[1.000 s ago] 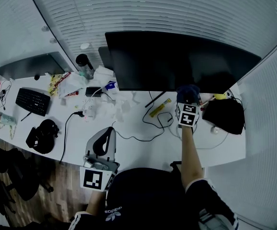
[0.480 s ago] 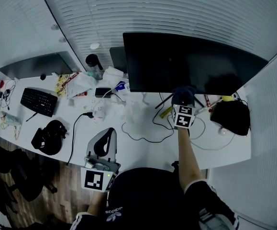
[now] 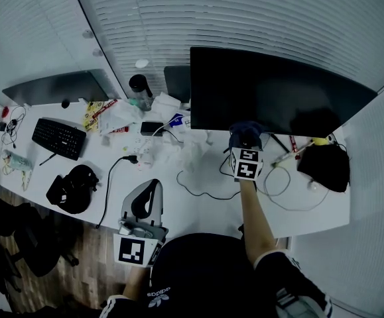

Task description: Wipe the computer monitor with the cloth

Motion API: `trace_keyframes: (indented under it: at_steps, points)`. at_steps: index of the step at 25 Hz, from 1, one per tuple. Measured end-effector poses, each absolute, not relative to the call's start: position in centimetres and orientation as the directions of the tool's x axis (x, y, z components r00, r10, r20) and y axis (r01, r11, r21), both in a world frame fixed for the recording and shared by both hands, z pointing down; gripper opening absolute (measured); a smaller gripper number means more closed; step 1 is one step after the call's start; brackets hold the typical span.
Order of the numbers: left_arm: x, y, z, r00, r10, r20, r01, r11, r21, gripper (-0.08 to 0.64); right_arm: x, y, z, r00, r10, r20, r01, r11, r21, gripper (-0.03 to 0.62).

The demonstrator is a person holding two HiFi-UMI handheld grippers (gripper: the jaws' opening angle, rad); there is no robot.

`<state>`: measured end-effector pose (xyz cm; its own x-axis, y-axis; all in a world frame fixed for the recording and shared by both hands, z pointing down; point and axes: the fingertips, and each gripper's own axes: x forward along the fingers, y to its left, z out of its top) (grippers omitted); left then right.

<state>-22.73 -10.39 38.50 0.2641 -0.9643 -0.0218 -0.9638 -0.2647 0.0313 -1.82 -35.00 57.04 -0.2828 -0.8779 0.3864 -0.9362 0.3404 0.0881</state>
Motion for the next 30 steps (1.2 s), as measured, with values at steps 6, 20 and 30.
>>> trace_keyframes:
  at_steps: [6, 20, 30]
  points:
    - [-24.6, -9.7, 39.0, 0.228, -0.974, -0.004, -0.973, -0.228, 0.026, 0.005, -6.5, -34.4, 57.2, -0.357, -0.849, 0.389, -0.903, 0.421, 0.09, 0.046]
    - [-27.6, -8.4, 38.9, 0.145, -0.989, -0.023, -0.988, -0.145, 0.043, 0.005, -15.9, -33.0, 57.5, -0.515, -0.757, 0.401, -0.804, 0.589, 0.078, 0.046]
    - [-28.5, -7.4, 39.2, 0.113, -0.993, -0.015, -0.993, -0.114, 0.043, 0.005, -18.9, -32.4, 57.4, -0.566, -0.719, 0.403, -0.756, 0.648, 0.093, 0.046]
